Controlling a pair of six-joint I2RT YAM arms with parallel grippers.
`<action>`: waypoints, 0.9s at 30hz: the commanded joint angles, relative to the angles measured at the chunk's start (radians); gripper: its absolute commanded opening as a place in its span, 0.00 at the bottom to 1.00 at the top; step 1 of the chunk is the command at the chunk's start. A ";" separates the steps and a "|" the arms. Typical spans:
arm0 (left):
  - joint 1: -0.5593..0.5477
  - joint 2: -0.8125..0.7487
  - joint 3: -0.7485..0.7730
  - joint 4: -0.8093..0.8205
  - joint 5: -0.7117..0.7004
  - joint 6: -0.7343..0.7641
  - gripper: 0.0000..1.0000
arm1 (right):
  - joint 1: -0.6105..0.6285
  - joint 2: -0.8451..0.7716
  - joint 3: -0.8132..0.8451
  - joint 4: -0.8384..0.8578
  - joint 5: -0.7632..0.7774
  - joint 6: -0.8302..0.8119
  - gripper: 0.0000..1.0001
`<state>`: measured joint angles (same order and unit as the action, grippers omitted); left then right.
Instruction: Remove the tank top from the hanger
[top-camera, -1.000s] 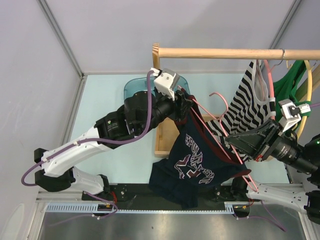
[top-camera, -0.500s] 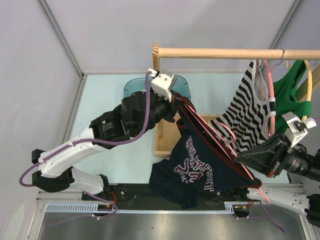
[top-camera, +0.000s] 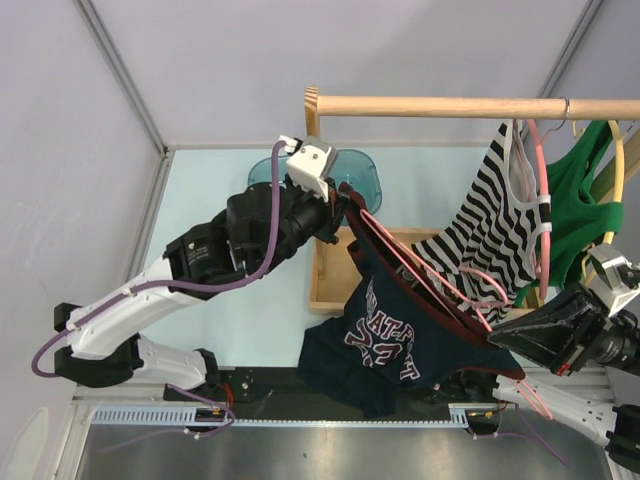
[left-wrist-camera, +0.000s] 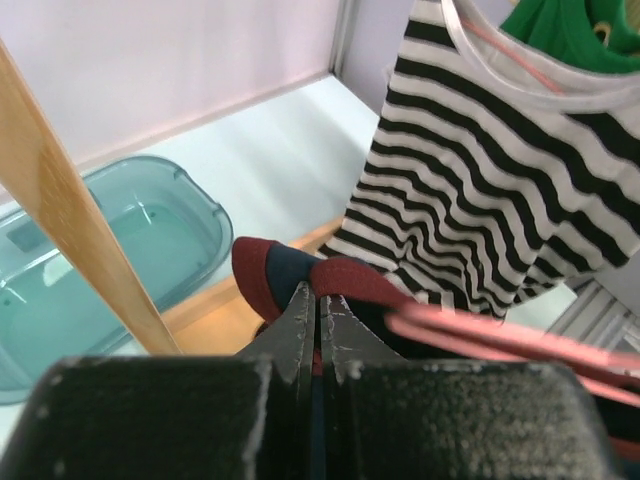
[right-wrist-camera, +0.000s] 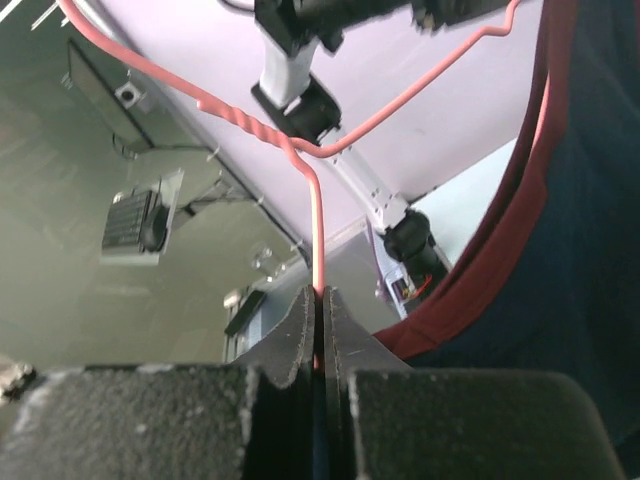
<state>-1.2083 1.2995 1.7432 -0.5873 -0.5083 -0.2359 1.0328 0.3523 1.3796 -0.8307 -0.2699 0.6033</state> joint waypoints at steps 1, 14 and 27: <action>0.009 -0.051 -0.085 0.038 0.060 -0.054 0.00 | -0.043 -0.015 -0.022 0.214 0.044 0.045 0.00; 0.009 -0.094 -0.272 0.175 0.306 -0.083 0.02 | -0.079 0.183 0.056 0.130 0.408 0.253 0.00; 0.009 -0.154 -0.211 0.083 0.329 0.058 0.63 | -0.079 0.327 0.094 0.157 0.500 0.297 0.00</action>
<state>-1.2030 1.1984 1.4647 -0.4850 -0.2207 -0.2428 0.9585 0.6365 1.4128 -0.7223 0.1822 0.8627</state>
